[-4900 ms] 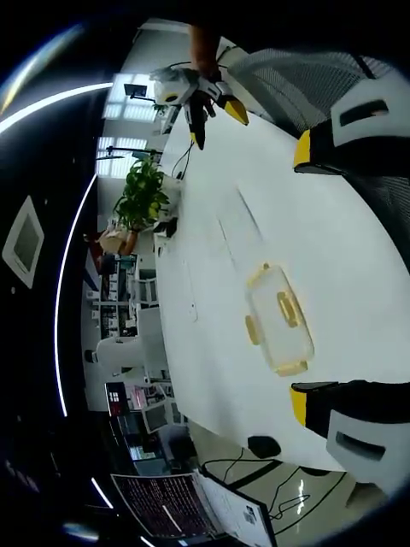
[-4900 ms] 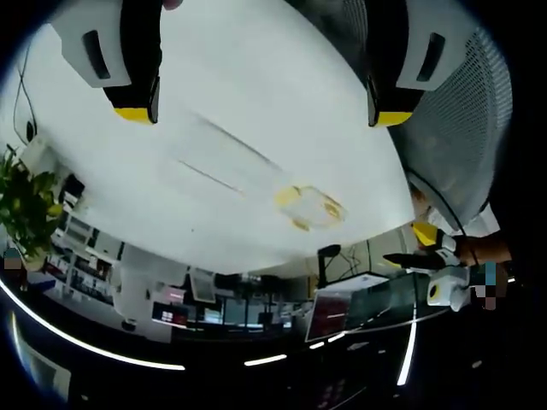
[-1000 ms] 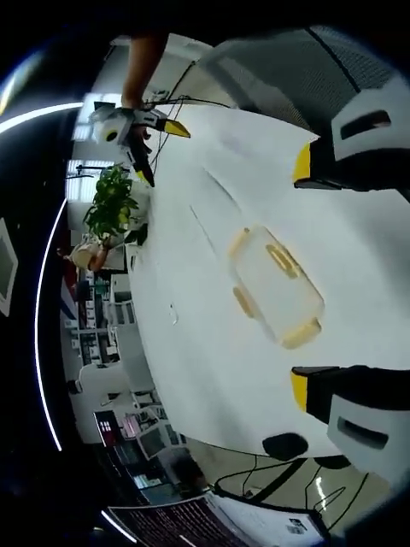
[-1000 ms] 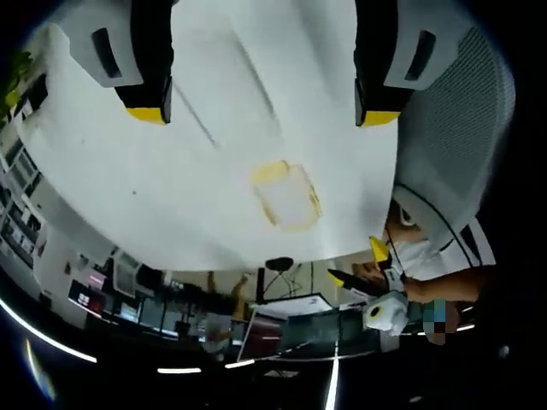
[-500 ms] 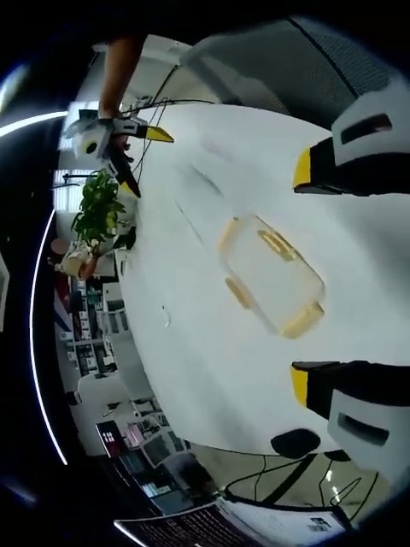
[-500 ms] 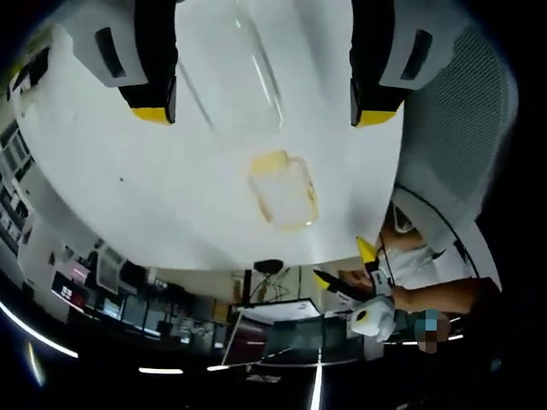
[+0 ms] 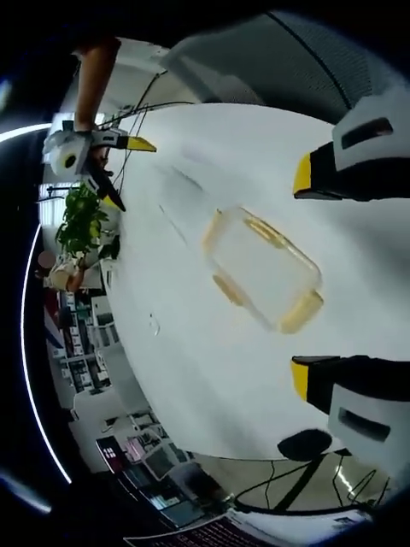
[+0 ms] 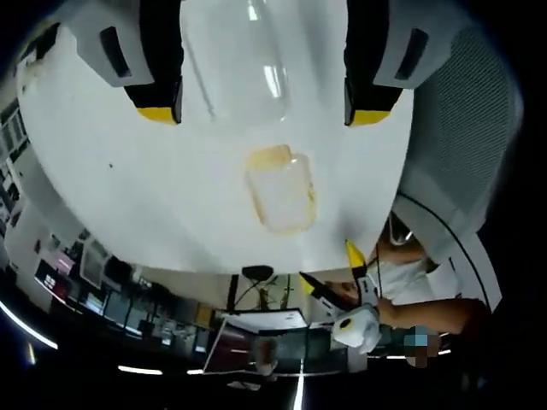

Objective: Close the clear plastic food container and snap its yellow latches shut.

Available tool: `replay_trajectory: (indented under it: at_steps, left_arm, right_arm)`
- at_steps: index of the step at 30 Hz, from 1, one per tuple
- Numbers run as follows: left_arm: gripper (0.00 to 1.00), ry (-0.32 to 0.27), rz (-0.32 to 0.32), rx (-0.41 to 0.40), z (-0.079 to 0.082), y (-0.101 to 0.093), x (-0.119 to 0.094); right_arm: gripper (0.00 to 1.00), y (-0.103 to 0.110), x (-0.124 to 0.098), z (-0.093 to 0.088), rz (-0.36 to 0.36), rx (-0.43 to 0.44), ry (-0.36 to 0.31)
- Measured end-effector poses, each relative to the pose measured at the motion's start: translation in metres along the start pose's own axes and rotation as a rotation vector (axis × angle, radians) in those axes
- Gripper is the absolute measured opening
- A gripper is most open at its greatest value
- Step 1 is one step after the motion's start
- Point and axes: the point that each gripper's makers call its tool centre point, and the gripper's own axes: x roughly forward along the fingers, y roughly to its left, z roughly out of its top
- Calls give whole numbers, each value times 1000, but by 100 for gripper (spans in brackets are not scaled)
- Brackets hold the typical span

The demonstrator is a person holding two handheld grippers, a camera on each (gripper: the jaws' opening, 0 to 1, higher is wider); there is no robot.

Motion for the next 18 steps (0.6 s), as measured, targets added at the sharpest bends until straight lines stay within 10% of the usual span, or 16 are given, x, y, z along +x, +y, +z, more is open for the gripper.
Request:
replay_trajectory:
  at_steps: [18]
  left_arm:
    - [63,72,-68,103,-7,14,20]
  right_arm:
    - [67,-5,33,10,44,-63,50]
